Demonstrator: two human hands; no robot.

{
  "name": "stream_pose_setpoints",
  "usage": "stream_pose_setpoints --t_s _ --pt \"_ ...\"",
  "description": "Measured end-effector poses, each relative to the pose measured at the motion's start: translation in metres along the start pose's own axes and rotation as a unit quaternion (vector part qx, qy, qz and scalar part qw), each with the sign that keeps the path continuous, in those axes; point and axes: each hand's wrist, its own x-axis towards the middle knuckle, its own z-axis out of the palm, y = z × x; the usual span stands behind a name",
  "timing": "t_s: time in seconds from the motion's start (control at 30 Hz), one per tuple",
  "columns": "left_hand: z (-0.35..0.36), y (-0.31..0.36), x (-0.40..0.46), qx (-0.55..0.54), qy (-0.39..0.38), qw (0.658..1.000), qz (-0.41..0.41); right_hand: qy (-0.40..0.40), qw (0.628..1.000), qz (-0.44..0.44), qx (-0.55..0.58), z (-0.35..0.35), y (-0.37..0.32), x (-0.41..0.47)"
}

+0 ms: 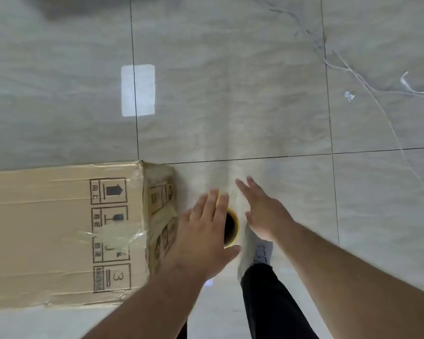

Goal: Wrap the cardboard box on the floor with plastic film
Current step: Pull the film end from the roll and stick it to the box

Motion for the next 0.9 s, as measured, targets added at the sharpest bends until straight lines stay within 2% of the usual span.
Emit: stream_pose_setpoints --t_s 0.13,0.27,0.37,0.47,0.53,0.6,0.63,0.7,0.8,0.9 --pt "0.025 0.002 0.02 0.014 0.012 1.0 0.016 -0.038 0.994 -0.075 -0.076 0.008 -0.006 0.029" --pt "0.031 -0.007 0.01 0.02 0.041 0.999 -0.008 -0.011 0.995 -0.054 -0.086 0.01 0.006 0.034" --pt "0.023 -0.02 0.0 -0.019 0.06 0.988 -0.138 -0.008 1.0 -0.015 -0.013 0.013 0.013 0.024" --pt "0.018 -0.029 -0.012 -0.114 0.086 0.944 -0.298 -0.01 0.999 0.013 0.046 0.03 0.007 0.016" --pt "0.02 -0.034 -0.017 -0.173 0.058 0.902 -0.391 -0.012 0.997 0.027 0.07 0.043 -0.005 0.014" --pt "0.025 -0.038 -0.024 -0.179 0.012 0.884 -0.431 -0.014 0.996 0.039 0.081 0.056 -0.018 0.013" --pt "0.029 -0.037 -0.028 -0.164 0.006 0.888 -0.429 -0.008 0.995 0.047 0.093 0.063 -0.022 0.014" --pt "0.039 -0.037 -0.036 -0.095 0.046 0.922 -0.374 0.008 0.991 0.057 0.121 0.074 -0.028 0.014" --pt "0.062 -0.043 -0.043 -0.001 0.124 0.977 -0.172 0.007 0.99 0.054 0.131 0.081 -0.026 0.013" --pt "0.074 -0.052 -0.046 0.042 0.075 0.995 -0.053 0.006 0.988 0.055 0.141 0.082 -0.02 0.01"
